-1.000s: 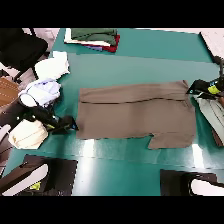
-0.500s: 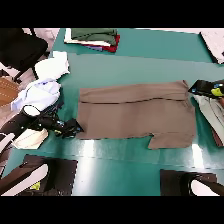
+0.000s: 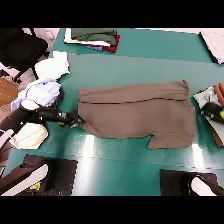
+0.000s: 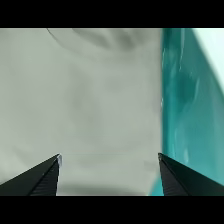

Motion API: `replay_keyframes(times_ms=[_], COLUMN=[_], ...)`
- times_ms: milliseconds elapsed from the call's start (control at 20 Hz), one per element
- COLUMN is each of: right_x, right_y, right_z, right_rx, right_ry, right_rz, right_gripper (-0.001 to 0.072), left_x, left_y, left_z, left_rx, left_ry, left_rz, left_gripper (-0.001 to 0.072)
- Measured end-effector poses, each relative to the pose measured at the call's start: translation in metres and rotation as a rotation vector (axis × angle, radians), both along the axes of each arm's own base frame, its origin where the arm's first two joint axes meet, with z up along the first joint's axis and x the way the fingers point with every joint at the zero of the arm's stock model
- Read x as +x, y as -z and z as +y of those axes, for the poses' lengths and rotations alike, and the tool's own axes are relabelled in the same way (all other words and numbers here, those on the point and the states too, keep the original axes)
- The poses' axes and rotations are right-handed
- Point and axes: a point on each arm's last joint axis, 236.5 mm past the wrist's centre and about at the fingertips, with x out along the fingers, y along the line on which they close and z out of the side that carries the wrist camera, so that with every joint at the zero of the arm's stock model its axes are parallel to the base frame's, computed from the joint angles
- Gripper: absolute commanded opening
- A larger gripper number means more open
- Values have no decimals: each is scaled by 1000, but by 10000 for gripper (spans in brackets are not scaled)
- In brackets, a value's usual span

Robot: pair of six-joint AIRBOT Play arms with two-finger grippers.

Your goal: Fold the shirts.

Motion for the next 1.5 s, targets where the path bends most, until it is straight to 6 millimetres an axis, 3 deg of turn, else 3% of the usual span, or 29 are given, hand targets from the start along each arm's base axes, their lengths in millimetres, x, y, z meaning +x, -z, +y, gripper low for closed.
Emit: replay_keyframes(times_ms=[200, 500, 650, 900, 1050, 1200, 1250, 1350, 1500], right_x=[-55, -103, -110, -90, -90, -91, -91, -93, -99], right_y=[22, 43, 62, 79, 84, 83, 82, 81, 78], right_z=[8, 36, 44, 51, 56, 58, 58, 60, 62], right_rx=[36, 116, 161, 236, 268, 276, 277, 283, 293], right_ry=[71, 121, 137, 150, 144, 139, 139, 133, 119], right_rz=[72, 136, 187, 191, 226, 229, 227, 236, 257], right_gripper=[659, 642, 641, 619, 615, 431, 424, 32, 25], left_x=[32, 42, 43, 40, 39, 40, 41, 42, 43], left_y=[-39, -55, -57, -58, -58, -58, -58, -57, -58], left_z=[3, 5, 5, 3, 3, 3, 3, 4, 5], left_rx=[1, 4, 4, -1, -3, -1, 0, 2, 4], left_ry=[1, 4, 8, 20, 22, 18, 17, 12, 8], left_rz=[-117, -162, -165, -159, -157, -160, -161, -165, -168], left_gripper=[26, 27, 27, 27, 27, 27, 27, 26, 26])
